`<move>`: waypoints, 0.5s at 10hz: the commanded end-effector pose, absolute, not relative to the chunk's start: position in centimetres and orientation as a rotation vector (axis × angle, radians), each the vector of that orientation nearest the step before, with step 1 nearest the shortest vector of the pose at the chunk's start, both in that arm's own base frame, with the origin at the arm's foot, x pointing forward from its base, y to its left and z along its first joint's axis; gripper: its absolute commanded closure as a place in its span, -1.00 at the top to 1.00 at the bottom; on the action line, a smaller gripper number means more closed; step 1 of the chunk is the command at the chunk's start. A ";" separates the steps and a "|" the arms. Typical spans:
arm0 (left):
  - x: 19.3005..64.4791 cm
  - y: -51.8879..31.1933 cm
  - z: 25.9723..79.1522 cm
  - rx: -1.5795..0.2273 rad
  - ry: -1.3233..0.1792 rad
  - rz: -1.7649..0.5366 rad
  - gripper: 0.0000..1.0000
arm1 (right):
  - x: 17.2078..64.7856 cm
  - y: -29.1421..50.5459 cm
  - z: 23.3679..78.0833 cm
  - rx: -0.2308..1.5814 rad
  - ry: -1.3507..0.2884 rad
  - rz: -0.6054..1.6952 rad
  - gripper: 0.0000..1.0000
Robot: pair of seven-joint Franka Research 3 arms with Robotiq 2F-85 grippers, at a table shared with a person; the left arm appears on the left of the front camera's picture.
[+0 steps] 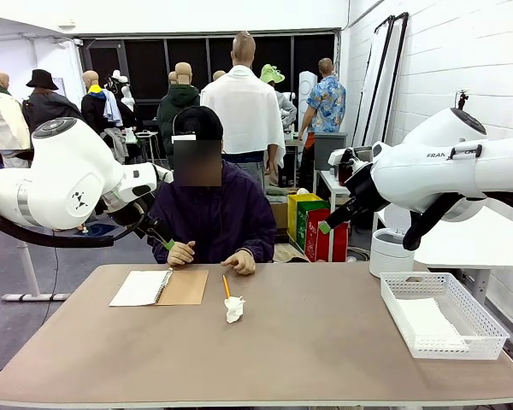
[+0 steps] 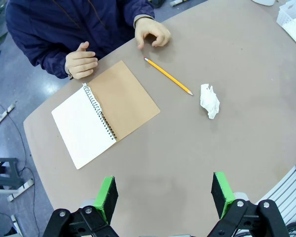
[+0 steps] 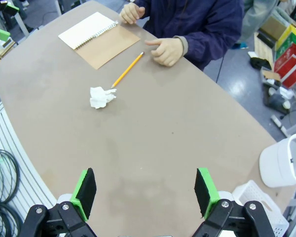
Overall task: Sort the paper based on its condition.
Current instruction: If a person hands you a paper, place it in the Organizing basket , and if it's crumpled, put it in the Trash can.
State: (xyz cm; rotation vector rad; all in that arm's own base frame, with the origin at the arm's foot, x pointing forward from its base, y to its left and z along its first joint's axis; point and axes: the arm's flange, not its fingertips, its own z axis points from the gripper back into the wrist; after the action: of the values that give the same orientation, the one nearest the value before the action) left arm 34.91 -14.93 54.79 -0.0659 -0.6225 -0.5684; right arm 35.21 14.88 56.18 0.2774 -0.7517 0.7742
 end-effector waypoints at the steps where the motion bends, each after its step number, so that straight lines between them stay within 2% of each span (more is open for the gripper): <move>1: 35.0 -14.9 54.8 -0.068 -0.621 -0.568 1.00 | 35.2 14.9 56.2 0.272 -0.753 0.774 1.00; 5: 35.0 -14.9 54.8 -0.068 -0.621 -0.568 1.00 | 35.2 14.9 56.2 0.272 -0.753 0.774 1.00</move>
State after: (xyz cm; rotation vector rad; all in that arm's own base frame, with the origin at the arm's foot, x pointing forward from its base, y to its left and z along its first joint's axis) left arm 34.91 -14.92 54.79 -0.0659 -0.6225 -0.5684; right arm 35.21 14.88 56.18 0.2774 -0.7517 0.7742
